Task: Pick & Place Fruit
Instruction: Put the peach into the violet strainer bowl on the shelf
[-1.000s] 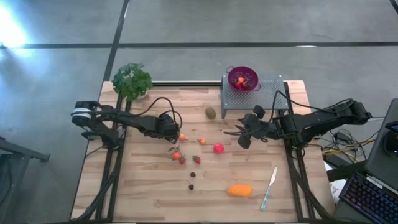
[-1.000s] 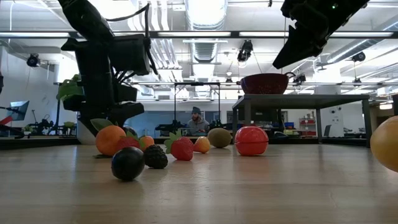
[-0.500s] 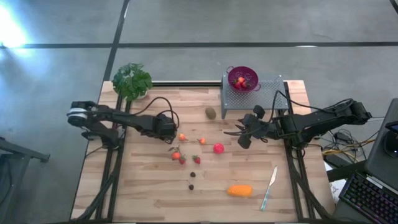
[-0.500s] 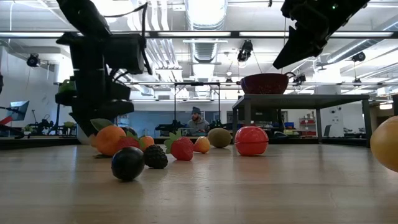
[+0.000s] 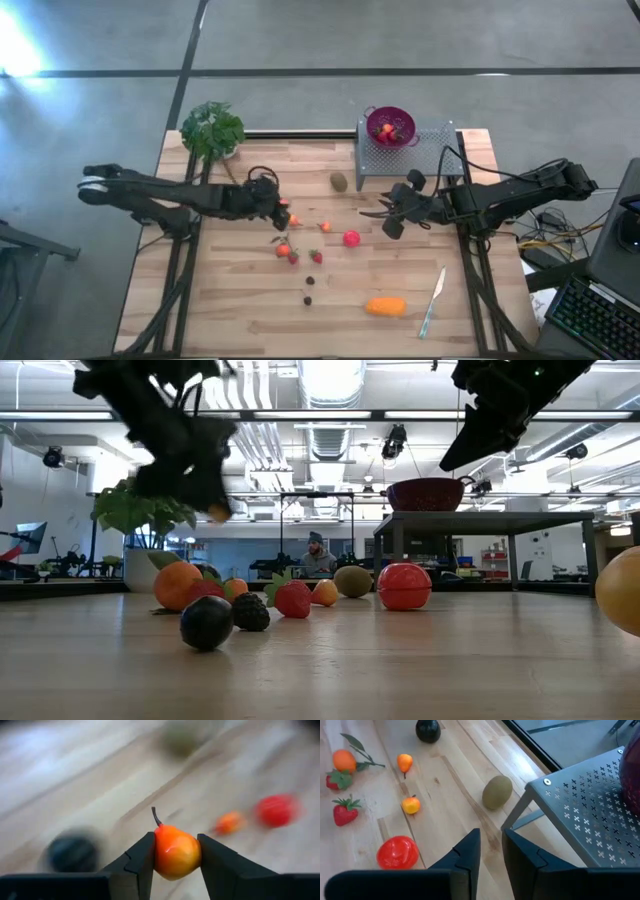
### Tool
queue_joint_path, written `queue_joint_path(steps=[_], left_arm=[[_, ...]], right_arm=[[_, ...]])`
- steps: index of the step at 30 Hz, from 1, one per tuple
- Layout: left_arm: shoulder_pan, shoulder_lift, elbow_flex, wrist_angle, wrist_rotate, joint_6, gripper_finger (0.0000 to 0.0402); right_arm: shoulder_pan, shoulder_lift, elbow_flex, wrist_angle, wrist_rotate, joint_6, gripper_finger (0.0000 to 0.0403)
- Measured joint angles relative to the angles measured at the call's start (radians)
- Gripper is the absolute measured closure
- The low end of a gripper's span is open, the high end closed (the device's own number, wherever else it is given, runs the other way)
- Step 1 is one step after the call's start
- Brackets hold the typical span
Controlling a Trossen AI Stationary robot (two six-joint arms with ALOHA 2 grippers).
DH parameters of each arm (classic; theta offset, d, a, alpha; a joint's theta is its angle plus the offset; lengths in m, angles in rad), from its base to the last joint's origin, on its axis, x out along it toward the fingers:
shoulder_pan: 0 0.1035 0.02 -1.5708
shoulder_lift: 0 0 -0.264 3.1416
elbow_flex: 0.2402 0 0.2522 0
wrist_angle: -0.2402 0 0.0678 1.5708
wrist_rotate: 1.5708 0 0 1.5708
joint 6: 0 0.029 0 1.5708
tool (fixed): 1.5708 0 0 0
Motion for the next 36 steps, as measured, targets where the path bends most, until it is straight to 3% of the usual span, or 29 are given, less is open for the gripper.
queue_joint_path(steps=[8,14,21,24,28,36], left_arm=[[-0.052,0.011,-0.098,0.613,0.096,0.455,0.0262],[-0.052,0.071,-0.104,0.777,0.141,0.666,0.026],[-0.053,0.204,-0.104,1.082,0.255,0.891,0.026],[-0.053,0.251,-0.104,1.2,0.31,0.958,0.026],[-0.053,0.294,-0.104,1.301,0.33,1.001,0.0259],[-0.054,0.35,-0.06,1.308,0.333,1.061,0.0259]], right_arm=[[0.003,0.0,-0.007,0.117,-0.031,-0.046,0.0338],[0.003,0.0,-0.025,0.292,-0.128,-0.073,0.0319],[0.003,0.0,-0.093,0.586,-0.339,-0.133,0.0294],[0.003,0.0,-0.121,0.677,-0.353,-0.159,0.0285],[0.003,0.0,-0.149,0.777,-0.353,-0.201,0.0273],[0.003,0.05,-0.178,0.948,-0.352,-0.235,0.0261]])
